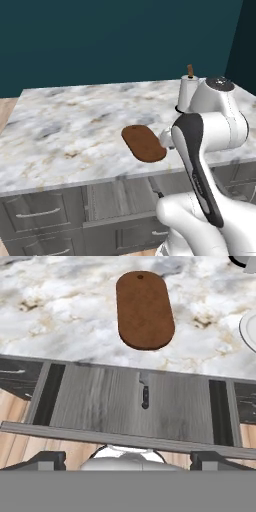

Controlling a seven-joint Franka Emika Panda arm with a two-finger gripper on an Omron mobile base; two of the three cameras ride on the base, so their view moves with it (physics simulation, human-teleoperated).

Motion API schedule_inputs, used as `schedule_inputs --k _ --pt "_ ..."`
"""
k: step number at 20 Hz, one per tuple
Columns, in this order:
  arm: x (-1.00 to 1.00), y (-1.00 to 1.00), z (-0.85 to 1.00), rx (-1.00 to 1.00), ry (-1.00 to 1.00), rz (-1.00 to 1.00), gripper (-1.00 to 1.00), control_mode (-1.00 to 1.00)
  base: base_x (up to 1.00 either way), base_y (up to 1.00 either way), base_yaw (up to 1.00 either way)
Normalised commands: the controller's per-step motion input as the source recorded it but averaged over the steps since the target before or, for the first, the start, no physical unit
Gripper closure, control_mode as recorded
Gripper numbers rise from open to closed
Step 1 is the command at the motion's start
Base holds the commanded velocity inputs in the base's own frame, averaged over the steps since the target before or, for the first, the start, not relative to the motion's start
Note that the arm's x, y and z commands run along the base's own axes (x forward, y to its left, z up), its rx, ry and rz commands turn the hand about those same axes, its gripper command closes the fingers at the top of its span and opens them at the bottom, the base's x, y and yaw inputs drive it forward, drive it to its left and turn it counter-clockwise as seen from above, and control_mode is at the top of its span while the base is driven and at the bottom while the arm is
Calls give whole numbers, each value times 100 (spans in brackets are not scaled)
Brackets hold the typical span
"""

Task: Pick up the knife from the drawer and place it on the cutting board. Then place the meat from the plate to the cutting board.

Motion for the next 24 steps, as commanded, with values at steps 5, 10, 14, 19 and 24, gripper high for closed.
schedule_inputs --k 5,10,14,19,24 --pt "-14 -6 -5 0 0 0 -100 -100 0 0 0" --pt "0 -17 0 0 1 0 -100 -100 0 0 0" --pt "0 -18 -1 0 0 0 -100 -100 0 0 0" --pt "0 0 0 0 0 0 -100 100 -31 -85 8" --pt "0 0 0 0 0 0 -100 100 -59 -100 26"
